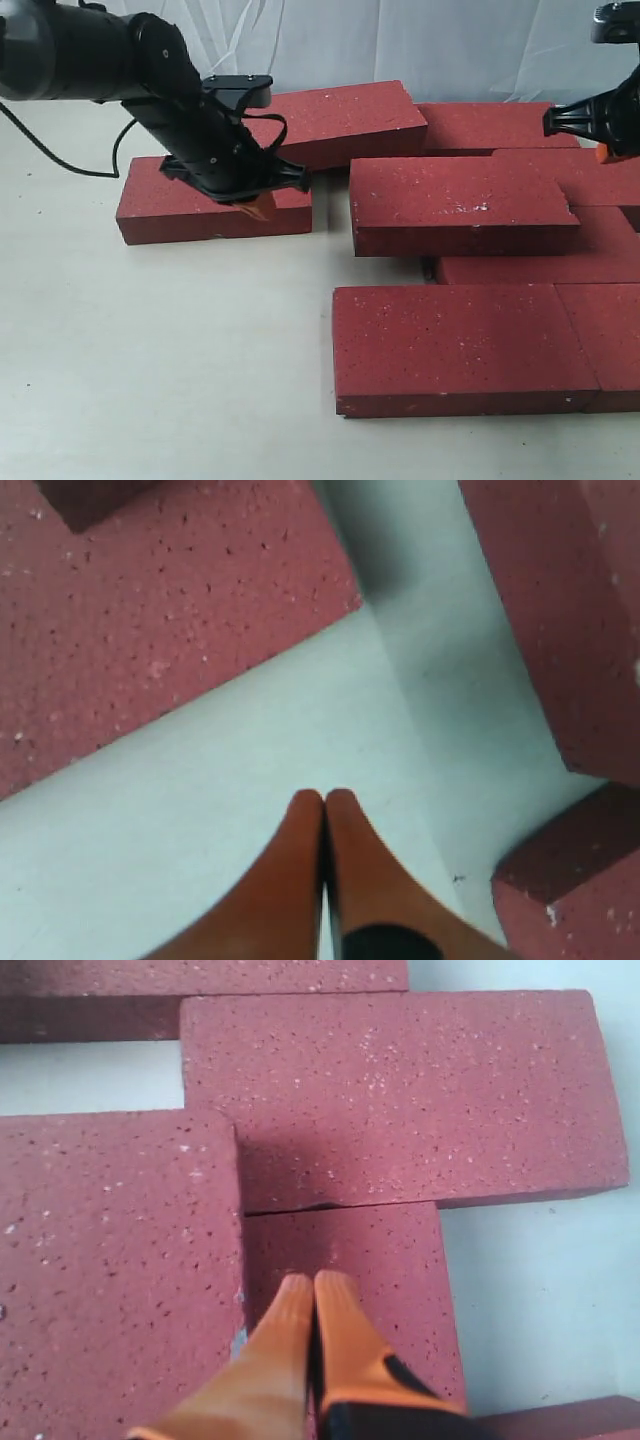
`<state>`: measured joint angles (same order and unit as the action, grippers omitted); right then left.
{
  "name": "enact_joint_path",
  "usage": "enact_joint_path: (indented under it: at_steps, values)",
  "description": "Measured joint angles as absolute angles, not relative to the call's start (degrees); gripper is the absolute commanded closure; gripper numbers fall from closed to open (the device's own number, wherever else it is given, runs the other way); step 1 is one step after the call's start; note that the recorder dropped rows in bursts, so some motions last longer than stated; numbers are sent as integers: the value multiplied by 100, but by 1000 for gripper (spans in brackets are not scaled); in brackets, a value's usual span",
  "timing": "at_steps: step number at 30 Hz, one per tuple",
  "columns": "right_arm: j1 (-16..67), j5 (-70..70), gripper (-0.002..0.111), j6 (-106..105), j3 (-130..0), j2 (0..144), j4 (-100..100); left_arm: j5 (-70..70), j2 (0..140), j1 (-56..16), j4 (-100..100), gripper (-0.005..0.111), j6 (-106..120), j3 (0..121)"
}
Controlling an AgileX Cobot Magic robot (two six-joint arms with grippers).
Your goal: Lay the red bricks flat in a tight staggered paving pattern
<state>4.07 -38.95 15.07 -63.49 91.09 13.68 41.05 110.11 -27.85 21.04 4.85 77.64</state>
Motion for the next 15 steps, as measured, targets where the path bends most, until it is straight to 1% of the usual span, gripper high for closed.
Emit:
enact_joint_path:
  at_steps: [4, 8, 12, 15]
  values:
    - [32, -3970, 109, 1602, -6546, 9400, 1225, 4105, 11104, -2785, 1982, 107, 0, 8103]
    - [-521, -3970, 109, 1364, -6582, 9668, 680, 4028, 11384, -2785, 1812, 107, -667, 8476]
    - [-646, -3876, 109, 1084, -6582, 9946, 299, 3991, 11859, -2785, 2009, 107, -966, 8801]
    - [-655, -3703, 109, 1050, -6582, 10185, 76, 3859, 11925, -2785, 2278, 107, -1001, 8842]
